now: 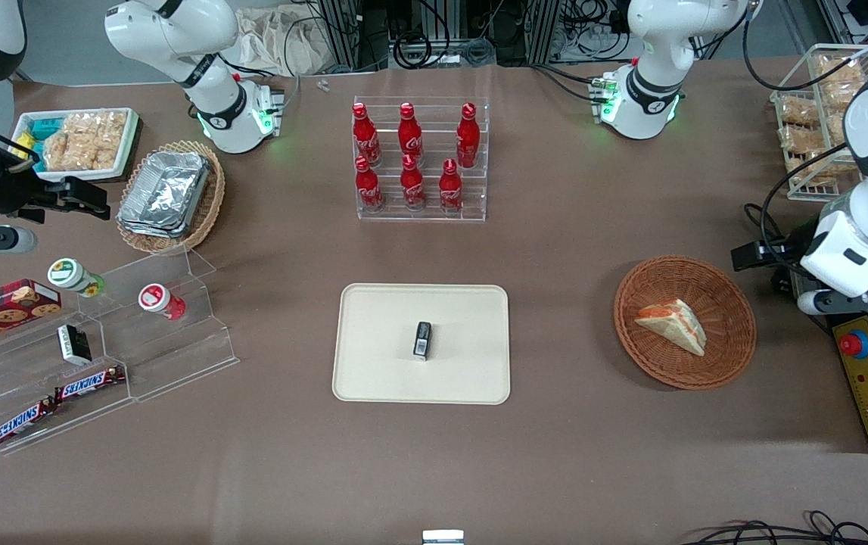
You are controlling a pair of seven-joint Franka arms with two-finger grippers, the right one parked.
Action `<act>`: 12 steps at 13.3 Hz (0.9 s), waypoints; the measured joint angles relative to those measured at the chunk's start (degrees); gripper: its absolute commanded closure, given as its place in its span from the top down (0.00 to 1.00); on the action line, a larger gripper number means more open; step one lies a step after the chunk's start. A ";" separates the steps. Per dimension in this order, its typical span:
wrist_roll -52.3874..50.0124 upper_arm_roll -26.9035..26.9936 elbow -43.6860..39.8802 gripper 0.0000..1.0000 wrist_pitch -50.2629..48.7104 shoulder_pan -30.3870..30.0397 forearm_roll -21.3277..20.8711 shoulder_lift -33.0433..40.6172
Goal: Place sandwich from basket to tray
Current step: 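Move the left gripper over the sandwich in the wicker basket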
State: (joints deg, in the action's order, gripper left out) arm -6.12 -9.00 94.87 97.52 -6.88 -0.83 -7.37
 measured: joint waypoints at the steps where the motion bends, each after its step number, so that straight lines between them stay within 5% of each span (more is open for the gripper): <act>1: -0.09 0.20 0.02 0.99 -0.16 -0.01 0.03 -0.02; 8: -2.77 0.21 1.18 0.99 -0.06 -0.01 0.08 -1.92; 12: -8.30 0.21 9.87 0.99 11.22 -0.01 0.04 -2.29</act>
State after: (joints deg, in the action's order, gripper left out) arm -14.42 -8.79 104.74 108.74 -6.89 -0.78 -9.66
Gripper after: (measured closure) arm 0.004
